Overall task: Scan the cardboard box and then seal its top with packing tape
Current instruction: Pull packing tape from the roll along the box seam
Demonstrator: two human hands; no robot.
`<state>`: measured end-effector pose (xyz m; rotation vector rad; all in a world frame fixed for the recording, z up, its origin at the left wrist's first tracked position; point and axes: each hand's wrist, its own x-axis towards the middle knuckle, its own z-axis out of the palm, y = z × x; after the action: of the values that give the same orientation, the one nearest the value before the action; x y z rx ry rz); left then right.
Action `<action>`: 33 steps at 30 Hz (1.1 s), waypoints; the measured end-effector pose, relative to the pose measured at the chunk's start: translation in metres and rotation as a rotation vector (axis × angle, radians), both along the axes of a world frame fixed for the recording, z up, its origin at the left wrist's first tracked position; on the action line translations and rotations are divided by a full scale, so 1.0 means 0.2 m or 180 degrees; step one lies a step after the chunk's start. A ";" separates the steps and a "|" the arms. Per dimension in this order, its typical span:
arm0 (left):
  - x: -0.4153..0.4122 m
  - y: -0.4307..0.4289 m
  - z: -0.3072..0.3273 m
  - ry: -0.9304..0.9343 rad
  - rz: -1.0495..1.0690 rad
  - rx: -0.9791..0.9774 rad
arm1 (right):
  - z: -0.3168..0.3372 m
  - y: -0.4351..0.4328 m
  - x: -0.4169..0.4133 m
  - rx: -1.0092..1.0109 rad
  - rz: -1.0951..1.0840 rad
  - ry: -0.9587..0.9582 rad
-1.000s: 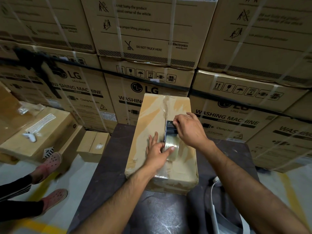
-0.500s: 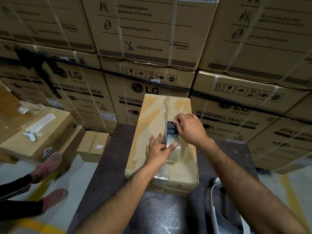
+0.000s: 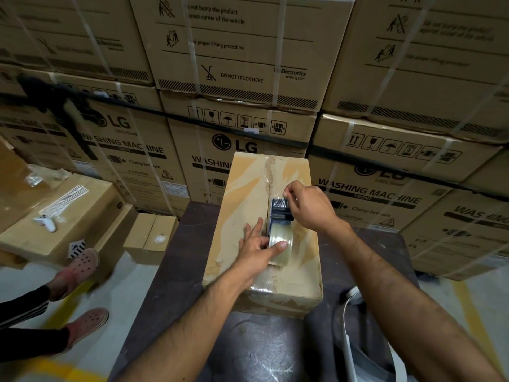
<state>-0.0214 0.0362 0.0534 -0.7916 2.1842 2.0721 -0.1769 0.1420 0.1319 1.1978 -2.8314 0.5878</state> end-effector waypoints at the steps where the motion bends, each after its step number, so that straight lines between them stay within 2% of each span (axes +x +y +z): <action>1: 0.00 0.00 0.00 -0.0011 -0.0017 -0.0003 | 0.00 0.00 0.00 -0.0002 -0.0008 -0.0039; 6: 0.02 -0.02 0.00 -0.0057 -0.0097 0.0015 | 0.01 0.00 0.00 -0.0022 -0.0048 -0.0259; 11: 0.02 -0.03 0.04 -0.0041 -0.0020 0.0023 | 0.02 -0.02 0.00 -0.0132 -0.0016 -0.0211; 15: -0.01 0.00 0.08 -0.0171 0.0111 -0.0311 | 0.01 -0.02 0.02 -0.0228 -0.0023 -0.0232; 23: 0.00 0.01 0.00 0.0121 0.0341 -0.0058 | 0.02 -0.03 0.02 -0.0155 0.0033 -0.0264; 33: 0.03 0.04 0.00 0.0297 0.0181 0.0144 | -0.02 -0.02 -0.02 -0.0268 -0.0020 -0.0199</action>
<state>-0.0153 0.0433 0.0526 -0.7774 2.1764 2.2203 -0.1808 0.1389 0.1286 1.1766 -2.8278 0.7490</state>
